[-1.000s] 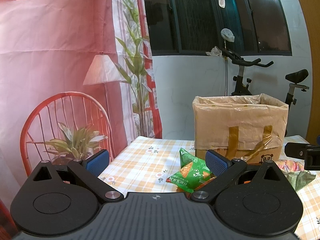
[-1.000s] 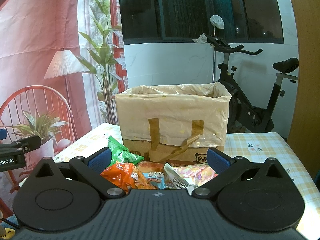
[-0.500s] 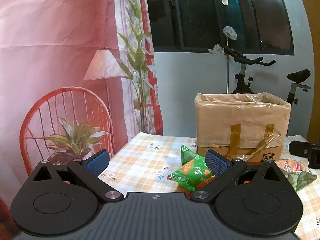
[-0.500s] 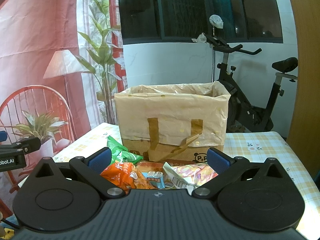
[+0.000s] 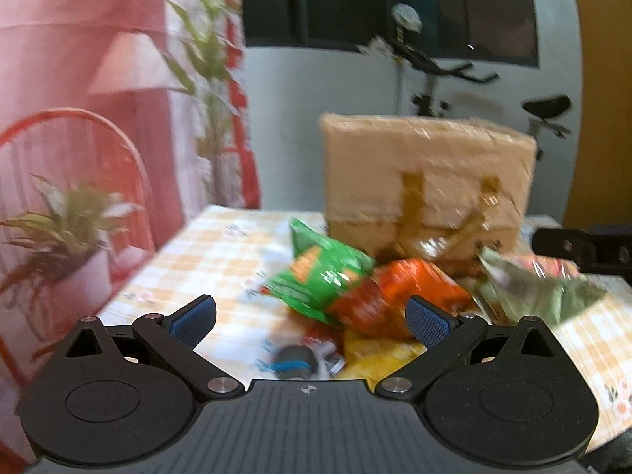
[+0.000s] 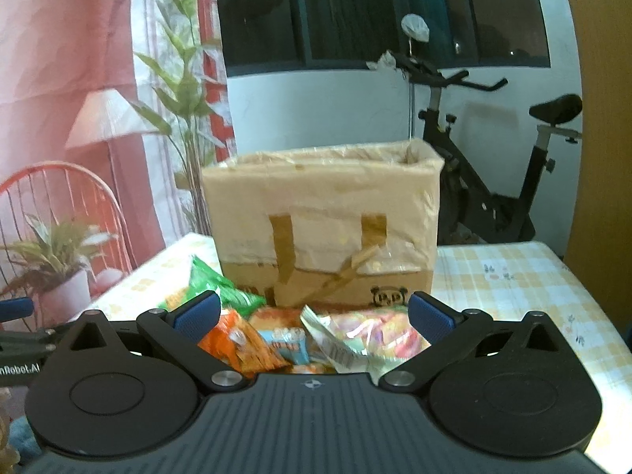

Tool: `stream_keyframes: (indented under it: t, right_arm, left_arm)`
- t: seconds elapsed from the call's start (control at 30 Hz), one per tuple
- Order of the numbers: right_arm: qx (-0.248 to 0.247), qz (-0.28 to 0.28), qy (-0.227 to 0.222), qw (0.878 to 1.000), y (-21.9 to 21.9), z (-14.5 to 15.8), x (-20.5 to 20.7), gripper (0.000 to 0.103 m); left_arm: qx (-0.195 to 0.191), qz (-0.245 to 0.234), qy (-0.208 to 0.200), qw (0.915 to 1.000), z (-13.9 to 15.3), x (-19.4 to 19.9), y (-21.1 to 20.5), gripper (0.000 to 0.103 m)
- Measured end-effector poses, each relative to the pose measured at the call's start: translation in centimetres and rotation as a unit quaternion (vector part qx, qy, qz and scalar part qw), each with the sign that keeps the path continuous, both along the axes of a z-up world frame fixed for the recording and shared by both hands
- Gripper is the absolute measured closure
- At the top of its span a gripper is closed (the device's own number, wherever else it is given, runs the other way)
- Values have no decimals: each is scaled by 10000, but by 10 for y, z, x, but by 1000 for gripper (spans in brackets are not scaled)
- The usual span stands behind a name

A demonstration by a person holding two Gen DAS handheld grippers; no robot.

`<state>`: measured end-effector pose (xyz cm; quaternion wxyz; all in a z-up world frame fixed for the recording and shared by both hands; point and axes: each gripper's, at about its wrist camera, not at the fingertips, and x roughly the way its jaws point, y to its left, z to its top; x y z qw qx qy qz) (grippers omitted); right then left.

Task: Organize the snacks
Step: 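Lower the left tool onto the yellow chip bag and close it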

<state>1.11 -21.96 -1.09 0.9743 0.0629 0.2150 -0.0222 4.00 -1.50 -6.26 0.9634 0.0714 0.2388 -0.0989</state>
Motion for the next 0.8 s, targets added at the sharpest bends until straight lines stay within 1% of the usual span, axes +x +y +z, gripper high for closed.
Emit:
stream_keyframes:
  t: [0.13,0.27,0.37,0.7,0.8]
  right_arm:
    - [-58,2,111,9999,-1,-11,6,0]
    - [-31,-17,176,9998,-7,-20,13,0]
    - [6,-40,222,9997,-10,-26,17,0]
    - [-8,-58,312,9995,-17,-39,25,0]
    - [-1,-43,311,9995,-17,-42,26,0]
  left_arm:
    - [125,-221,222,9994,-19,10,-13,0]
    - [171,-337,586,9976,-36,21,-20,1]
    - [190,-403,751,9962,-45,28,-24,1]
    - [201,-451,1012,9936,-63,43,-29,1]
    - [128,-497,1037,9933,-66,46,-30,1]
